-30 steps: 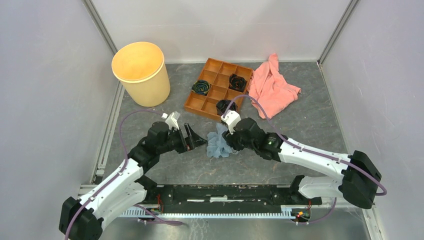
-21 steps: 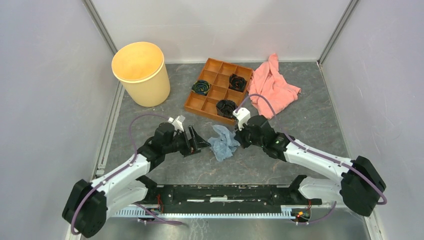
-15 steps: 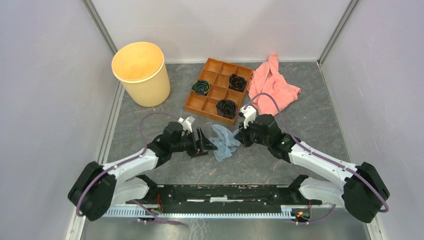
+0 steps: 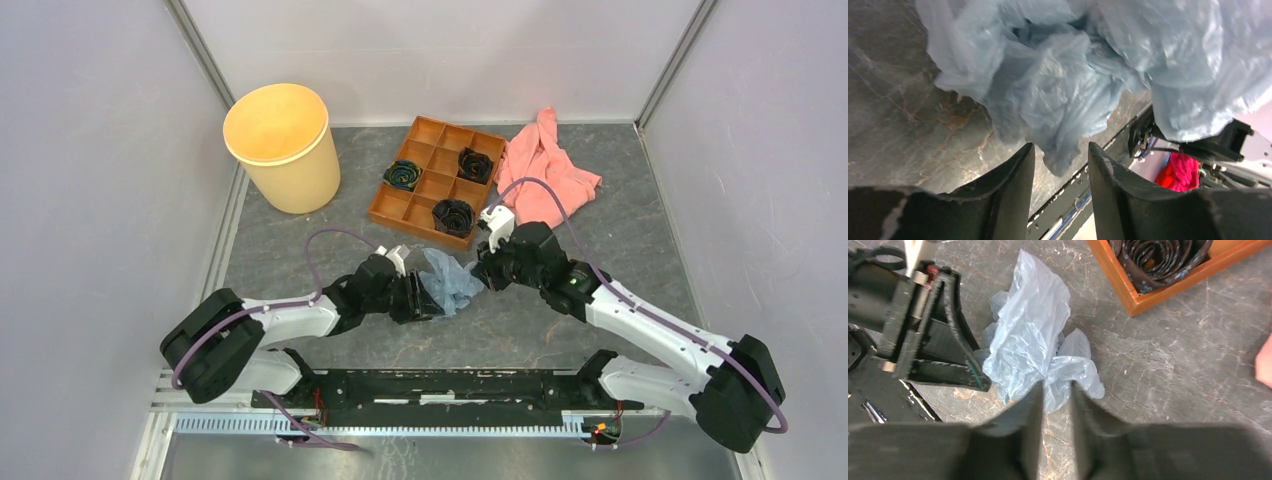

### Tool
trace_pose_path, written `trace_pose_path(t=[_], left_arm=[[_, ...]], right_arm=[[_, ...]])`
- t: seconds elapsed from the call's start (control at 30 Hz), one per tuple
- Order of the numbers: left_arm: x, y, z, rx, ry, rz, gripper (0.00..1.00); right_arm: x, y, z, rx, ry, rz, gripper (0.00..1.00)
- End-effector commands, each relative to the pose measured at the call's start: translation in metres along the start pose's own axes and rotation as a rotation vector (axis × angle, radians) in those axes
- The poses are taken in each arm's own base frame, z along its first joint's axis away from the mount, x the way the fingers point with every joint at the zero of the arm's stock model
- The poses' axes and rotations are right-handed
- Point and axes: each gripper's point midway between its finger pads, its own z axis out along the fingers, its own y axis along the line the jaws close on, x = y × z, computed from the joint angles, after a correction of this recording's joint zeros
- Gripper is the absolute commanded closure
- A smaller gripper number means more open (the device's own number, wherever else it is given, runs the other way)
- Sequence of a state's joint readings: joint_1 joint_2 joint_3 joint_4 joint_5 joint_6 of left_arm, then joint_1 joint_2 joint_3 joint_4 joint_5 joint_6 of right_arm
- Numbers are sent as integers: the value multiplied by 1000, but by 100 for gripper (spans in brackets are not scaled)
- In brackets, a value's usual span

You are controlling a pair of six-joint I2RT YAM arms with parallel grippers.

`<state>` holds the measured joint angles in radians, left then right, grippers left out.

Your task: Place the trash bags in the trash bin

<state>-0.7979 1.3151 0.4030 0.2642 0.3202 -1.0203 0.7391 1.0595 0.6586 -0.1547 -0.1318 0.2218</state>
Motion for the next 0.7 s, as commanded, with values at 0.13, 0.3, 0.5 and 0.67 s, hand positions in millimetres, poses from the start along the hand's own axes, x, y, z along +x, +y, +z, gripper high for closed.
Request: trace_pose_path(t=[0.13, 0.3, 0.5, 0.67], left_arm=[[-26, -3, 12, -48, -85, 38, 58], [-27, -1, 10, -50, -102, 29, 61], [-27, 9, 1, -79, -141, 23, 64], [-30, 6, -3, -61, -165, 14, 32]], right_arm=[[-52, 18, -1, 24, -11, -219, 27], [-40, 21, 32, 25, 18, -174, 16], [-27, 7, 45, 72, -16, -98, 69], [-17, 13, 40, -49, -15, -17, 100]])
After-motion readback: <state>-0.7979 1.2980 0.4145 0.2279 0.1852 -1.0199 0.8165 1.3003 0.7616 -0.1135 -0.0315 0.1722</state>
